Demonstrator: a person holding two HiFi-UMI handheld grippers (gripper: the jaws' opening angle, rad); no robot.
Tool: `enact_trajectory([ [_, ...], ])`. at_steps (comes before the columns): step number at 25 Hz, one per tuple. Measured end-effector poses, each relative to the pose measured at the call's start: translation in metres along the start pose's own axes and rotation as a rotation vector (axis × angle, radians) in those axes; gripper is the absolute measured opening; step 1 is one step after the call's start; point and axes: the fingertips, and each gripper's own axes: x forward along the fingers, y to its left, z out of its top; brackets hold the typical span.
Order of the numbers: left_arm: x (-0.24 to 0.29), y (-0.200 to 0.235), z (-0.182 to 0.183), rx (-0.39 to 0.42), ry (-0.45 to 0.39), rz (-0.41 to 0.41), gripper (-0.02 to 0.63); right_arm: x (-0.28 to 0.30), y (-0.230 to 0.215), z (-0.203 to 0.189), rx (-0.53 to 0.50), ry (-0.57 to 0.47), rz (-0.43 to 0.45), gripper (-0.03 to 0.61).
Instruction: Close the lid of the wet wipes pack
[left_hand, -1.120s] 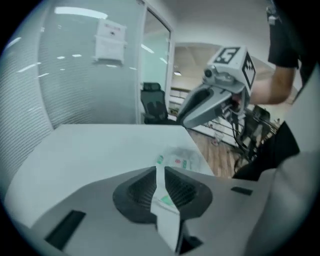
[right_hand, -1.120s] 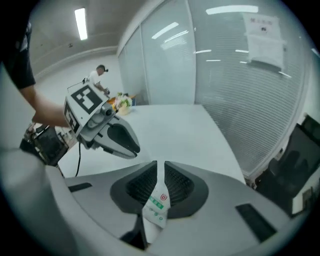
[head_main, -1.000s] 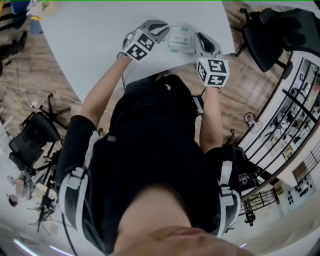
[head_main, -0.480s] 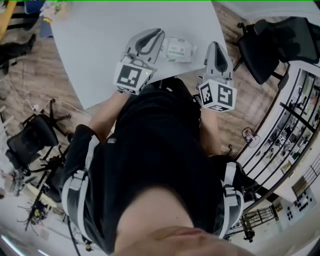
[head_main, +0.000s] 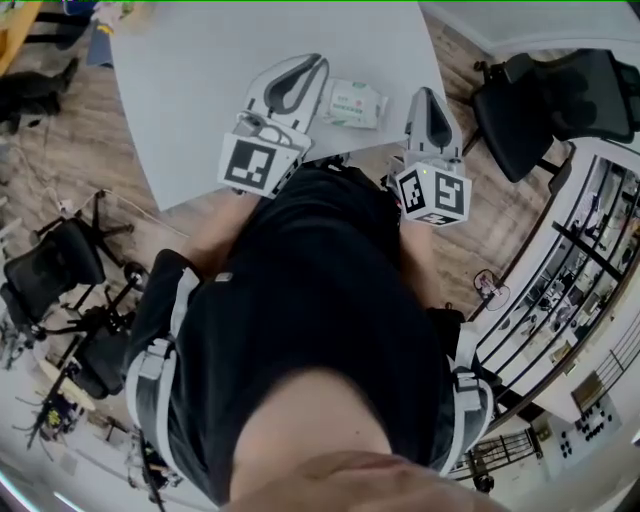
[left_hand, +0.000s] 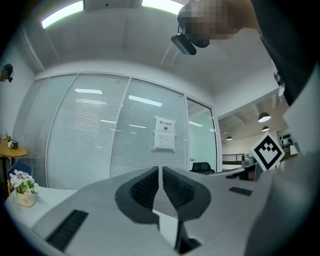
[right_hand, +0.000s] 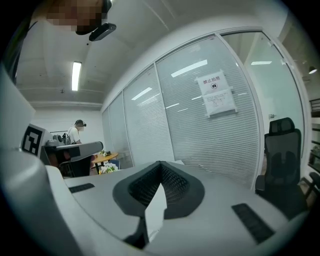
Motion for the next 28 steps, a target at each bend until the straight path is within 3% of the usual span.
enact_trajectory([
  [28, -0.002, 0.004, 0.011, 0.001, -0.020, -0.003, 0.043, 0.012, 0.005, 0.008, -0.033, -0.001, 0.041, 0.021],
])
